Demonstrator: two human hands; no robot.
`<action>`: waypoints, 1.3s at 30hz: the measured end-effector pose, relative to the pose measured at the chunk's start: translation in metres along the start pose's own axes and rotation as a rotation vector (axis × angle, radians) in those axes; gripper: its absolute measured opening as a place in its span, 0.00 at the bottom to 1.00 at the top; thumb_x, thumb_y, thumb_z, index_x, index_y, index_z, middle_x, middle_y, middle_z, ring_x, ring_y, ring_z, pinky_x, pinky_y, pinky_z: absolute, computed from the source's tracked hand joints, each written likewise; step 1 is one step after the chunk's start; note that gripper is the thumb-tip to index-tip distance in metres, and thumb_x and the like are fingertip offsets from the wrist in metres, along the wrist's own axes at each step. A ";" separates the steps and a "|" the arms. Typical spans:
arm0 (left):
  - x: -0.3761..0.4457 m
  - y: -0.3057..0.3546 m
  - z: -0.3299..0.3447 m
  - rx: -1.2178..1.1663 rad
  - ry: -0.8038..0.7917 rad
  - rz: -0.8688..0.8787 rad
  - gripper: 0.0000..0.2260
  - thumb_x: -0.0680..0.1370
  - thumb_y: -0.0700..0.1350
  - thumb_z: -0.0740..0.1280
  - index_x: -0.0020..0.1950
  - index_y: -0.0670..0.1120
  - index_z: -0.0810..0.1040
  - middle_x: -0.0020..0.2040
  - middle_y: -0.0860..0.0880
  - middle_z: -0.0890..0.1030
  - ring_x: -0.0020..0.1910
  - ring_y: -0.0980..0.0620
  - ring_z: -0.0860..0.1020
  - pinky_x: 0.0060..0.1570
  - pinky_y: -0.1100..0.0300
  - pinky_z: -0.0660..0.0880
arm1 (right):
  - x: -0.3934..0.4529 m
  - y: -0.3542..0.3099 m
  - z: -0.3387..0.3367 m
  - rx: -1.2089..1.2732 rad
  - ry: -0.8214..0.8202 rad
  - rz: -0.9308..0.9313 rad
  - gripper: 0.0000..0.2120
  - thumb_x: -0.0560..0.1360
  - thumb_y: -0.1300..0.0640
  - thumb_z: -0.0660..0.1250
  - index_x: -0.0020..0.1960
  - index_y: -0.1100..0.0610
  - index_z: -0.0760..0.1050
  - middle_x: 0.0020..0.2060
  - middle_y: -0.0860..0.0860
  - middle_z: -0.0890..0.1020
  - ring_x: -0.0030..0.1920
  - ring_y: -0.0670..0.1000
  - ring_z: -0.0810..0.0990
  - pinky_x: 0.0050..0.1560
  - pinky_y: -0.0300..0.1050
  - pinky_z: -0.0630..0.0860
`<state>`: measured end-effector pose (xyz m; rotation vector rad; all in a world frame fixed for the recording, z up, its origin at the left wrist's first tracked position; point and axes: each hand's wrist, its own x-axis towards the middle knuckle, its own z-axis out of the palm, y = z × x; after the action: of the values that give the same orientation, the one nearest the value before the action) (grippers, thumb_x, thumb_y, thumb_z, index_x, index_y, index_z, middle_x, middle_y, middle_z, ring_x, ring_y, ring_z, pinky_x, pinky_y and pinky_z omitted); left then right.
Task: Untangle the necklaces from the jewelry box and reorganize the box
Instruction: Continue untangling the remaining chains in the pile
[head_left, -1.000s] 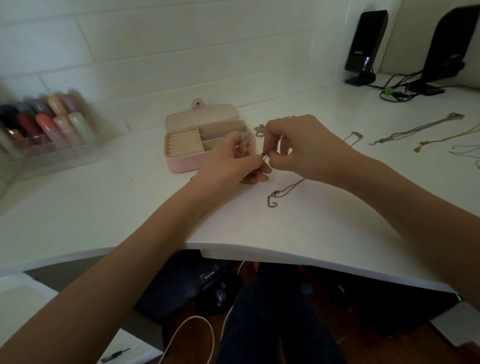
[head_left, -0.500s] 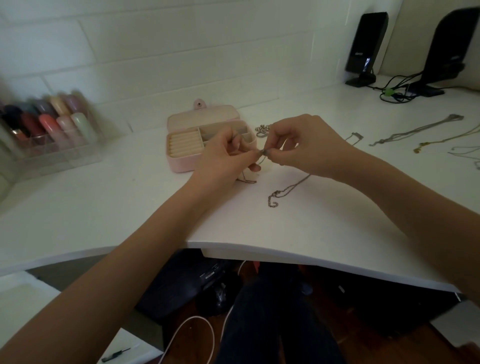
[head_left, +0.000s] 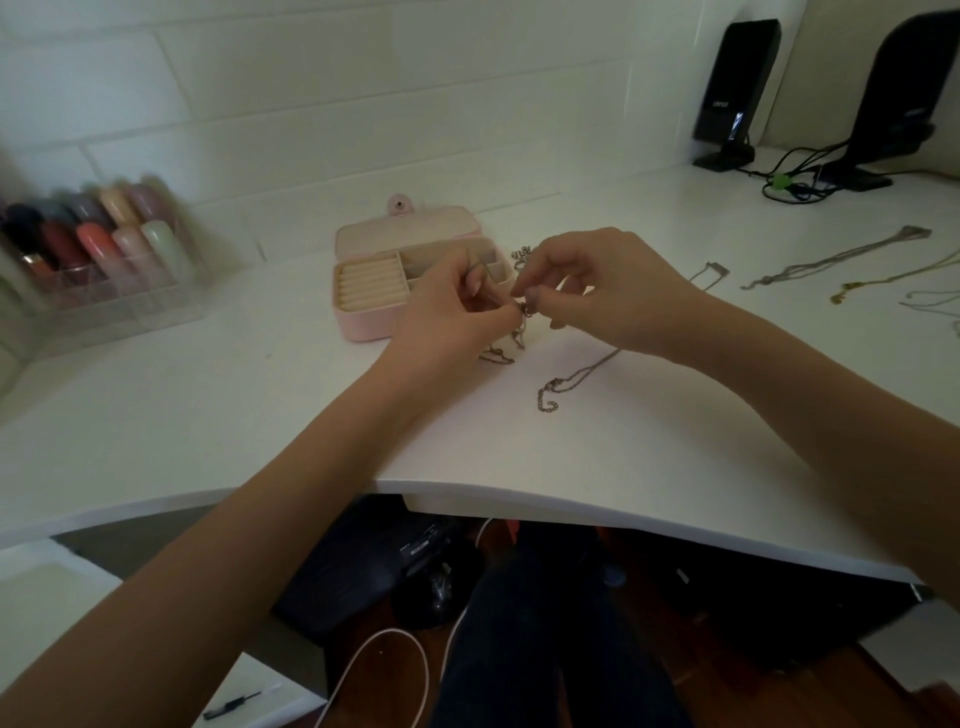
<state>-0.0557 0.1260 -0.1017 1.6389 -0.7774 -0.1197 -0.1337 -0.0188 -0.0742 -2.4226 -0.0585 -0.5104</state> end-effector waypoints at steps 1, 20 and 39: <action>0.000 -0.001 0.000 0.007 -0.005 0.004 0.18 0.70 0.32 0.69 0.37 0.48 0.60 0.34 0.47 0.77 0.36 0.53 0.73 0.38 0.61 0.70 | 0.001 0.000 0.000 -0.005 0.000 -0.002 0.02 0.74 0.58 0.70 0.44 0.52 0.81 0.36 0.42 0.82 0.34 0.43 0.79 0.42 0.33 0.73; -0.003 -0.002 0.004 0.421 -0.067 0.191 0.18 0.70 0.35 0.69 0.36 0.50 0.60 0.32 0.53 0.70 0.30 0.60 0.66 0.31 0.68 0.64 | -0.004 0.004 0.010 -0.198 -0.002 -0.141 0.04 0.70 0.58 0.66 0.39 0.51 0.73 0.33 0.42 0.75 0.36 0.48 0.76 0.44 0.51 0.75; 0.000 0.006 -0.001 -0.003 -0.031 -0.028 0.11 0.67 0.37 0.67 0.42 0.51 0.73 0.32 0.51 0.75 0.34 0.52 0.71 0.35 0.63 0.68 | 0.000 0.000 0.018 0.523 -0.093 0.248 0.03 0.79 0.61 0.60 0.47 0.59 0.70 0.33 0.52 0.69 0.31 0.48 0.68 0.35 0.41 0.65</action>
<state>-0.0579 0.1261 -0.0957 1.6482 -0.7778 -0.1662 -0.1275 -0.0076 -0.0869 -1.9047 0.0616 -0.2309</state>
